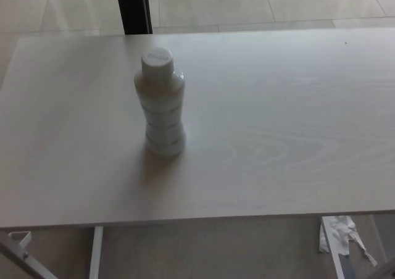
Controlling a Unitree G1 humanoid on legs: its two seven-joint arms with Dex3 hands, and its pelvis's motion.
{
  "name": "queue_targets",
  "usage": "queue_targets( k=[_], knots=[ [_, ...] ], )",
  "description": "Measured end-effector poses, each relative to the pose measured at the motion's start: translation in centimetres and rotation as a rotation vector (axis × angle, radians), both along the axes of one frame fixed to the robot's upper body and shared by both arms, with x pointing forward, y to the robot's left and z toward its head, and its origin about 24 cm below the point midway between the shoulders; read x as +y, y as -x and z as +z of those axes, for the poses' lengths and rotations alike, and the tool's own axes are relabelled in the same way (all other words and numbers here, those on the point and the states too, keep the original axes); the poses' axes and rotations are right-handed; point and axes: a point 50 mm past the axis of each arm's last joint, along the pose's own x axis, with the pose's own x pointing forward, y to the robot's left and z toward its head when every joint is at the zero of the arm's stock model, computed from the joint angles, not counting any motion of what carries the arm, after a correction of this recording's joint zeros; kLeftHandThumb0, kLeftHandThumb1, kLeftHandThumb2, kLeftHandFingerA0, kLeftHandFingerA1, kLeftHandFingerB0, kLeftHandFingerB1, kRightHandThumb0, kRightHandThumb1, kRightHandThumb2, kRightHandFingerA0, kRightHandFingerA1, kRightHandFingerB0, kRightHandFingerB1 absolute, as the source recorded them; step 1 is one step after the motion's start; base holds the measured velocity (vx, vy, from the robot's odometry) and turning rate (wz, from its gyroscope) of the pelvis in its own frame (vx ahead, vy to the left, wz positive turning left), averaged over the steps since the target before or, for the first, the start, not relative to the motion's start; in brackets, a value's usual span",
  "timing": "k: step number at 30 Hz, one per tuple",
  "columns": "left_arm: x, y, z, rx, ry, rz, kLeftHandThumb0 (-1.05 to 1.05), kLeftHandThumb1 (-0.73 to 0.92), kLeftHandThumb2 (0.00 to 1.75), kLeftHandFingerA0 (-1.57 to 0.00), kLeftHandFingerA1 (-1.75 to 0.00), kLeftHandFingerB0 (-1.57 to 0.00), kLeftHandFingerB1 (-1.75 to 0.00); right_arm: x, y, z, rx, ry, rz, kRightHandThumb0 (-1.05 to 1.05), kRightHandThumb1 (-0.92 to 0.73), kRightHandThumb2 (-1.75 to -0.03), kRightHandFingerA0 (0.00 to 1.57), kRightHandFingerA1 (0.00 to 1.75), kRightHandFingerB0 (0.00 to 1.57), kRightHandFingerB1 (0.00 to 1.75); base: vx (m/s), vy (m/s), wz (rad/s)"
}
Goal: Pick up a bottle and hand it
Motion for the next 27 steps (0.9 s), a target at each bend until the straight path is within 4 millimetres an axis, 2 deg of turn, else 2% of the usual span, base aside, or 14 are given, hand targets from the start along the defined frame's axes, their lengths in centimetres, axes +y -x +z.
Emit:
queue_targets(
  k=[3, 7, 8, 9, 14, 15, 16, 17, 18, 19, 22, 23, 25, 27],
  knots=[
    [0.8, 0.2, 1.3, -0.079, -0.018, 0.042, -0.58, 0.32, 0.75, -0.64, -0.72, -0.45, -0.59, -0.8, 0.0, 0.8, -0.062, 0.004, -0.051, -1.05, -0.42, -1.13, 1.57, 1.62, 0.44, 1.17, 0.00, 0.000, 0.00],
    [1.9, 0.6, 3.0, -0.220, -0.038, 0.133, -0.57, 0.45, 0.54, -0.66, -0.80, -0.46, -0.57, -1.5, 0.2, 1.5, -0.134, 0.004, -0.105, -1.05, -0.40, -1.12, 1.57, 1.65, 0.44, 1.20, 0.00, 0.000, 0.00],
    [2.1, 0.6, 3.4, -0.248, -0.045, 0.147, -0.59, 0.34, 0.78, -0.57, -0.77, -0.40, -0.61, -1.6, 0.2, 1.6, -0.144, 0.003, -0.112, -1.05, -0.35, -1.08, 1.57, 1.59, 0.46, 1.18, 0.00, 0.000, 0.00],
    [2.4, 0.6, 3.9, -0.290, -0.054, 0.169, -0.58, 0.47, 0.55, -0.54, -0.77, -0.44, -0.54, -1.7, 0.2, 1.7, -0.157, 0.001, -0.121, -1.05, -0.43, -1.14, 1.57, 1.65, 0.48, 1.21, 0.00, 0.000, 0.00],
    [4.1, -0.4, 7.3, -0.487, -0.115, 0.243, -0.62, 0.44, 0.54, -0.76, -0.68, -0.58, -0.52, -2.3, 0.2, 2.3, -0.220, -0.003, -0.161, -1.05, -0.47, -1.18, 1.57, 1.74, 0.45, 1.19, 0.00, 0.000, 0.00],
    [4.4, -0.9, 8.5, -0.532, -0.138, 0.244, -0.62, 0.44, 0.54, -0.76, -0.68, -0.58, -0.52, -2.5, 0.1, 2.5, -0.237, -0.002, -0.166, -1.05, -0.47, -1.18, 1.57, 1.74, 0.45, 1.19, 0.00, 0.000, 0.00],
    [4.7, -1.6, 9.8, -0.580, -0.162, 0.237, -0.66, 0.43, 0.55, -0.76, -0.67, -0.58, -0.49, -2.7, 0.1, 2.7, -0.254, -0.001, -0.171, -1.05, -0.54, -0.78, 1.57, 1.63, 0.38, 1.44, 0.00, 0.000, 0.00],
    [5.0, -2.3, 11.0, -0.616, -0.185, 0.225, -0.65, 0.42, 0.54, -0.78, -0.62, -0.57, -0.48, -2.8, 0.0, 3.0, -0.269, 0.002, -0.174, -1.05, -0.54, -0.77, 1.57, 1.62, 0.36, 1.43, 0.00, 0.000, 0.00],
    [5.1, -3.2, 12.3, -0.652, -0.209, 0.207, -0.70, 0.43, 0.54, -0.82, -0.59, -0.57, -0.48, -2.9, -0.1, 3.1, -0.285, 0.003, -0.178, -1.05, -0.39, -1.11, 1.57, 1.59, 0.46, 1.18, 0.00, 0.000, 0.00],
    [5.2, -4.6, 13.8, -0.694, -0.230, 0.172, -0.75, 0.43, 0.55, -1.33, -0.87, -0.61, -0.46, -3.1, -0.1, 3.3, -0.299, 0.004, -0.182, -1.04, -0.41, -1.13, 1.57, 1.64, 0.46, 1.19, 0.00, 0.000, 0.00],
    [4.6, -7.8, 16.5, -0.753, -0.263, 0.072, -0.89, 0.34, 0.75, -1.56, -0.76, -0.64, -0.49, -3.1, -0.2, 3.4, -0.318, 0.001, -0.184, -1.05, -0.53, -0.80, 1.57, 1.68, 0.39, 1.43, 0.00, 0.000, 0.00],
    [4.1, -8.9, 17.1, -0.765, -0.264, 0.034, -0.92, 0.37, 0.56, -1.56, -0.83, -0.69, -0.49, -3.1, -0.2, 3.4, -0.321, 0.000, -0.185, -1.03, -0.46, -1.18, 1.57, 1.74, 0.49, 1.21, 0.00, 0.000, 0.00],
    [2.9, -11.1, 17.8, -0.777, -0.258, -0.049, -1.00, 0.28, 0.63, -1.57, -0.80, -0.81, -0.47, -3.1, -0.2, 3.4, -0.324, -0.001, -0.187, -1.05, -0.40, -1.14, 1.57, 1.66, 0.50, 1.20, 0.00, 0.000, 0.00],
    [1.5, -13.1, 18.0, -0.784, -0.242, -0.136, -0.94, 0.19, 0.62, -1.35, -0.50, -0.98, -0.40, -3.1, -0.2, 3.4, -0.329, 0.001, -0.182, -1.05, -0.54, -0.79, 1.57, 1.64, 0.41, 1.44, 0.00, 0.000, 0.00]
  ],
)
